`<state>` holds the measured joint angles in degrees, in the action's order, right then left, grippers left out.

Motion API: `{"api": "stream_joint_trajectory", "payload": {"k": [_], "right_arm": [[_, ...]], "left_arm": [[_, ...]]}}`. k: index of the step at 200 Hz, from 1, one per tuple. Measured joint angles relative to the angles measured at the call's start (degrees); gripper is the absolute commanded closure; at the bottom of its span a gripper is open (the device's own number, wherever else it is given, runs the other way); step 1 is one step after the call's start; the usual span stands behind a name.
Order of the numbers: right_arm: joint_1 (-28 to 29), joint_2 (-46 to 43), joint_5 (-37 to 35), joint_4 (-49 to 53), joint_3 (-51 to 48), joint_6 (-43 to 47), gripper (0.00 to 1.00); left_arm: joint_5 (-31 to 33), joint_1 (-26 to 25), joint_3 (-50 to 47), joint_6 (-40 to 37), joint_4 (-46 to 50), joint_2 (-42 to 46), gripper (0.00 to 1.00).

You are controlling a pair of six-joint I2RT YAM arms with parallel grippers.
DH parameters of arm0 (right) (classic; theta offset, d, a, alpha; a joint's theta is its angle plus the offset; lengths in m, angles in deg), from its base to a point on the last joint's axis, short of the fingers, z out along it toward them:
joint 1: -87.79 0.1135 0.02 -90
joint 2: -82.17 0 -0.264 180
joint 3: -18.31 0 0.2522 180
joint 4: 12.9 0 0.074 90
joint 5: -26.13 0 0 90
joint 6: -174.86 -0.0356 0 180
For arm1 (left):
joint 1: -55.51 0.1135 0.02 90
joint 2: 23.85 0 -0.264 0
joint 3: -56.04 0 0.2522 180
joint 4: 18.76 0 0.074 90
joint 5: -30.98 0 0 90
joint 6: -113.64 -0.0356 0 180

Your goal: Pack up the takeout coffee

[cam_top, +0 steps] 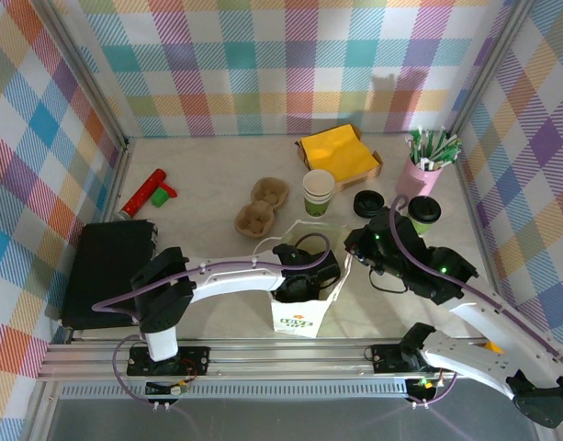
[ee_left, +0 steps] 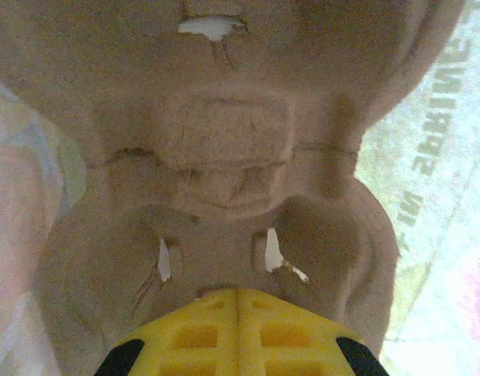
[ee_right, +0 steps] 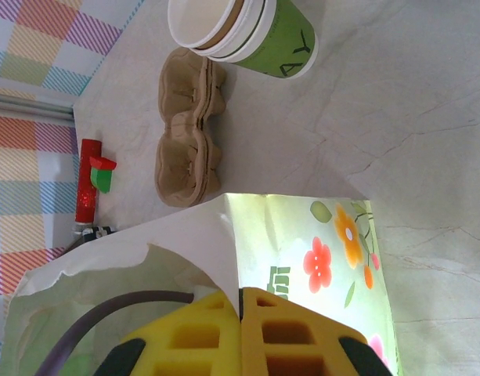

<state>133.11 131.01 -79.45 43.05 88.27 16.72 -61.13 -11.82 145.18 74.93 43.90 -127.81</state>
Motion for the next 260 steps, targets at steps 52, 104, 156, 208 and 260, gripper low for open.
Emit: {"api": "stream_joint_trajectory", "payload": {"k": [52,104,156,208,260], "right_arm": [[0.0,-0.1,0.0,0.4,0.0,0.2,1.0],[0.0,-0.1,0.1,0.5,0.0,0.9,1.0],[0.0,-0.2,0.2,0.5,0.0,1.1,1.0],[0.0,-0.3,0.3,0.5,0.0,1.1,1.0],[0.0,0.2,0.5,0.3,0.4,1.4,1.0]], "left_arm": [[-0.2,0.2,-0.1,-0.8,-1.3,-4.2,1.0],[-0.5,0.5,-2.0,-1.0,-3.2,-5.2,1.0],[-1.5,0.7,-2.9,-1.0,-4.5,-5.5,1.0],[-2.0,0.7,-3.2,-1.0,-5.1,-5.5,1.0],[-0.8,0.4,-0.2,-1.5,-2.0,-5.6,1.0]]}}
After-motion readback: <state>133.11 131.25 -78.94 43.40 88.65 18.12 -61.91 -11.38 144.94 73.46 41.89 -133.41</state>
